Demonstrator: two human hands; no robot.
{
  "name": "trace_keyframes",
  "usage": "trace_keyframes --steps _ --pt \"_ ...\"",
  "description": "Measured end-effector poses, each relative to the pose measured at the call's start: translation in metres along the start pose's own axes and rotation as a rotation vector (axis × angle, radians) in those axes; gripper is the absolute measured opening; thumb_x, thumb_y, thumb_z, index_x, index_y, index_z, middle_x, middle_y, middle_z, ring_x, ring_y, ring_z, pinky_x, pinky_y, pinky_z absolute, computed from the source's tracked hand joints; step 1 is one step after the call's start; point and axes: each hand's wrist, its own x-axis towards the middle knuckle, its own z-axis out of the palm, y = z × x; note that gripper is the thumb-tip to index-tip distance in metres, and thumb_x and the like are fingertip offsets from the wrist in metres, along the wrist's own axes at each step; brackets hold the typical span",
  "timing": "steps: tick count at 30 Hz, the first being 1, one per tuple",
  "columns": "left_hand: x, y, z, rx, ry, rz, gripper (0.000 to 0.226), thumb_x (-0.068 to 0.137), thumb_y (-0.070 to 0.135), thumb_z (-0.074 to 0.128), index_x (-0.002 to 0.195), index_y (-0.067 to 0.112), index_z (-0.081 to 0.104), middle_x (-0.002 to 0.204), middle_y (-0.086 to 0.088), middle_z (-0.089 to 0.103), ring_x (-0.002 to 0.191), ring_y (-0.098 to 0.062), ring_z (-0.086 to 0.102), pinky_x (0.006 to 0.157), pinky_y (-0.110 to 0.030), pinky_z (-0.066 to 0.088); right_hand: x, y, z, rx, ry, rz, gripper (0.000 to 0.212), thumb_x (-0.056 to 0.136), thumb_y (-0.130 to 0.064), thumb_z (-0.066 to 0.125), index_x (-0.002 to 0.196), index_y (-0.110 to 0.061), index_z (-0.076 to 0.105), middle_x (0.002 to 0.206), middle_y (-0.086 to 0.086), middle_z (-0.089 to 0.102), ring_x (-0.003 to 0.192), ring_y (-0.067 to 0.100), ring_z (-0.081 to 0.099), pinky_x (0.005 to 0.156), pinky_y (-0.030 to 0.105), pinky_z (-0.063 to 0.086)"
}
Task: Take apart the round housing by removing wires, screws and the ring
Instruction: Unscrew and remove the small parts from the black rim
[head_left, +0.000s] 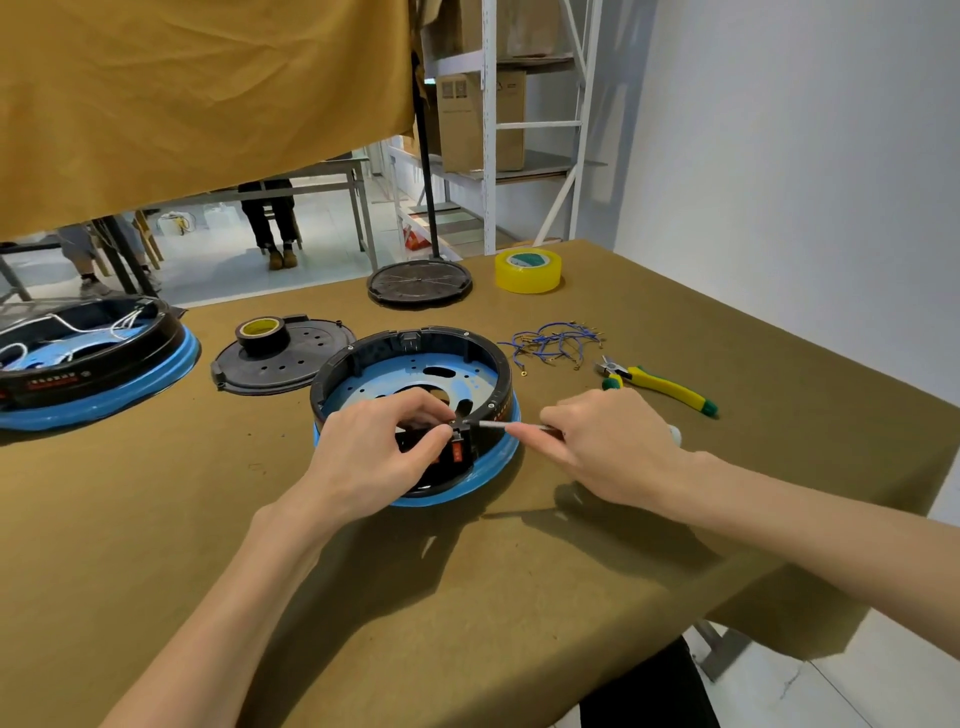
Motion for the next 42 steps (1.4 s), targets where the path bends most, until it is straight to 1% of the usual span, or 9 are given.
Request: trace_keyframes --steps 3,8,12,16,22,27,32,38,42 --pt "0.000 0.002 -0.002 -0.002 -0.013 -0.009 0.020 0.091 0.051 0.051 0.104 0.046 0.066 0.090 0.034 0.065 0.095 0.021 0.058 0.078 -0.005 0.038 -0.002 -0.010 -0.011 0.011 -0.018 0.072 0.071 0.100 -0.069 0.010 0.059 -0.024 0.046 0.049 -0.006 0.044 0.043 0.010 0.043 0.044 0.023 0.026" --pt "-0.003 0.002 -0.010 -0.012 -0.086 -0.016 0.026 0.084 0.048 0.055 0.107 0.043 0.067 0.096 0.034 0.067 0.104 0.018 0.057 0.082 -0.010 0.040 -0.004 -0.024 -0.023 -0.031 -0.122 0.060 0.070 0.100 -0.065 0.007 0.068 -0.024 0.054 0.057 -0.004 0.052 0.052 0.012 0.053 0.052 0.031 0.046" --pt "-0.003 0.000 -0.016 0.041 -0.157 0.010 0.039 0.076 0.054 0.073 0.113 0.046 0.064 0.102 0.035 0.066 0.105 0.015 0.058 0.085 -0.014 0.043 0.004 -0.029 -0.035 -0.185 -0.144 -0.018 0.069 0.099 -0.066 0.006 0.069 -0.023 0.052 0.059 -0.005 0.051 0.051 0.013 0.052 0.049 0.031 0.042" --pt "-0.005 0.002 -0.013 0.030 -0.101 0.028 0.035 0.078 0.052 0.077 0.111 0.045 0.067 0.099 0.032 0.068 0.100 0.008 0.062 0.087 -0.024 0.052 0.022 -0.031 -0.051 -0.318 -0.153 -0.120 0.049 0.103 -0.059 0.018 0.082 -0.025 0.046 0.065 -0.007 0.049 0.052 0.013 0.048 0.048 0.030 0.032" --pt "-0.009 0.004 -0.017 -0.069 -0.054 0.037 0.052 0.082 0.054 0.066 0.131 0.037 0.065 0.123 0.028 0.066 0.119 0.008 0.056 0.106 -0.026 0.045 0.034 -0.026 -0.054 0.377 -0.425 0.204 0.030 0.104 -0.045 0.044 0.083 -0.027 0.056 0.074 -0.002 0.062 0.062 0.013 0.055 0.056 0.032 0.040" --pt "-0.014 0.012 -0.010 0.077 -0.043 0.034 0.038 0.092 0.044 0.071 0.129 0.039 0.066 0.118 0.023 0.071 0.106 0.004 0.062 0.093 -0.028 0.057 0.024 -0.035 -0.032 0.813 -0.403 0.474 0.033 0.106 -0.032 0.042 0.085 -0.018 0.064 0.067 0.000 0.055 0.057 0.015 0.048 0.061 0.036 0.043" --pt "-0.007 0.043 0.015 0.217 0.089 -0.047 0.035 0.098 0.040 0.064 0.130 0.026 0.066 0.122 0.008 0.072 0.110 -0.017 0.067 0.090 -0.038 0.056 0.013 -0.041 -0.028 0.839 -0.378 0.513 0.037 0.108 -0.025 0.034 0.090 -0.015 0.065 0.061 -0.002 0.056 0.048 0.011 0.052 0.059 0.034 0.048" --pt "0.012 0.031 -0.016 0.010 -0.300 -0.152 0.044 0.098 0.035 0.066 0.140 0.021 0.062 0.129 0.003 0.070 0.116 -0.010 0.065 0.102 -0.034 0.055 -0.009 -0.039 -0.026 0.907 -0.434 0.514 0.024 0.108 -0.023 0.040 0.101 -0.017 0.062 0.058 -0.003 0.058 0.039 0.012 0.049 0.042 0.026 0.044" --pt "0.011 0.050 -0.003 0.083 -0.189 -0.225 0.027 0.101 0.034 0.060 0.114 0.012 0.072 0.105 -0.006 0.074 0.096 -0.020 0.069 0.087 -0.045 0.060 -0.012 -0.042 -0.020 0.920 -0.387 0.549 0.020 0.109 -0.023 0.039 0.106 -0.021 0.059 0.056 -0.003 0.058 0.039 0.011 0.049 0.040 0.024 0.043"
